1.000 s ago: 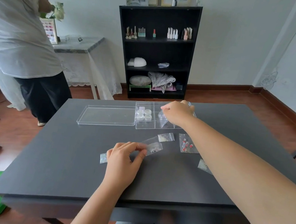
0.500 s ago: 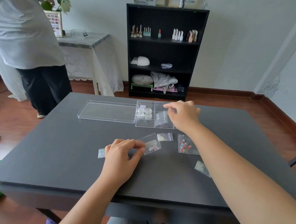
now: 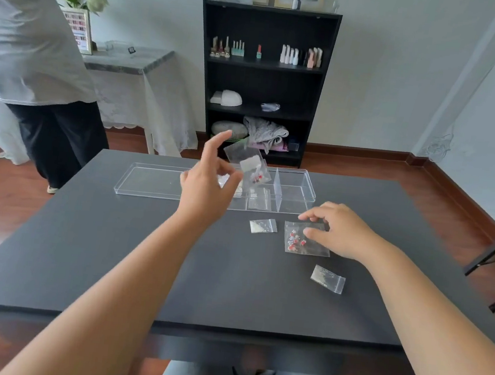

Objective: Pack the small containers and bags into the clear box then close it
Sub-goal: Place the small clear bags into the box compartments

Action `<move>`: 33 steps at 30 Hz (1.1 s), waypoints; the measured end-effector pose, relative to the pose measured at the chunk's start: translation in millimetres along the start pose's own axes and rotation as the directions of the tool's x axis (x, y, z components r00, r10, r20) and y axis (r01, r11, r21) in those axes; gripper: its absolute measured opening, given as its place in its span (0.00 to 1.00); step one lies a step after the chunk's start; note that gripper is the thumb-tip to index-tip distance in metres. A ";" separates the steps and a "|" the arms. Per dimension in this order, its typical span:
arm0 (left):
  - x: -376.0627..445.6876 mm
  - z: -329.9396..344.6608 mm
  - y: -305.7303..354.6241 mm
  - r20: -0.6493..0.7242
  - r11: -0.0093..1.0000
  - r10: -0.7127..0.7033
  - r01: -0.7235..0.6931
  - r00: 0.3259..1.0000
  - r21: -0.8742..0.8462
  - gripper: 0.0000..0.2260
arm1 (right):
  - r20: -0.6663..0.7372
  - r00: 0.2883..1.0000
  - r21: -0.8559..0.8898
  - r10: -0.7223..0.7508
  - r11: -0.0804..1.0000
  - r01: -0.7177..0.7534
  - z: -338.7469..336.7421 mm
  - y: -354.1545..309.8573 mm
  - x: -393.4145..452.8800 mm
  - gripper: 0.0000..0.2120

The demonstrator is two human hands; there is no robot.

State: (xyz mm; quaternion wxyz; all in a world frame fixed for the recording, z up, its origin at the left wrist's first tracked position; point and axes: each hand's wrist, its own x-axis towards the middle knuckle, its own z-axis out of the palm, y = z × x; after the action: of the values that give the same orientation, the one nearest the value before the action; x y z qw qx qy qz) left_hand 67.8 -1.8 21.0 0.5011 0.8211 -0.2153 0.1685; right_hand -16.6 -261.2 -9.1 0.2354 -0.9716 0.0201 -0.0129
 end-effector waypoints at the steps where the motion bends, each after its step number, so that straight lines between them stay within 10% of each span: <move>1: 10.6 6.0 0.7 0.032 0.996 0.027 -0.029 0.999 0.085 0.26 | 0.054 0.998 -0.023 0.023 1.000 -0.022 -1.4 0.4 0.1 0.13; 7: 43.8 43.5 -7.9 0.286 0.884 -0.015 -0.121 0.958 0.451 0.21 | 0.123 0.991 -0.045 0.043 0.998 -0.037 -1.2 -0.3 -2.7 0.21; 20: 69.6 55.1 -13.7 0.451 0.812 -0.203 -0.108 0.869 0.574 0.19 | -0.024 0.999 0.280 0.025 0.960 -0.018 -9.4 0.4 -6.6 0.16; 33: 16.6 42.9 -22.5 0.215 0.876 -0.071 -0.042 0.974 0.481 0.17 | -0.180 0.921 0.789 0.345 0.610 -0.074 -34.4 -38.5 43.4 0.09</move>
State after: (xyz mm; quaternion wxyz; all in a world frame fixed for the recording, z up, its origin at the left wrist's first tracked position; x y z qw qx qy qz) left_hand 96.3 -34.2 -6.7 0.2541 0.9353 -0.2158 0.1187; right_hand 26.8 -244.7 39.8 0.6196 -0.7532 0.1653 -0.1466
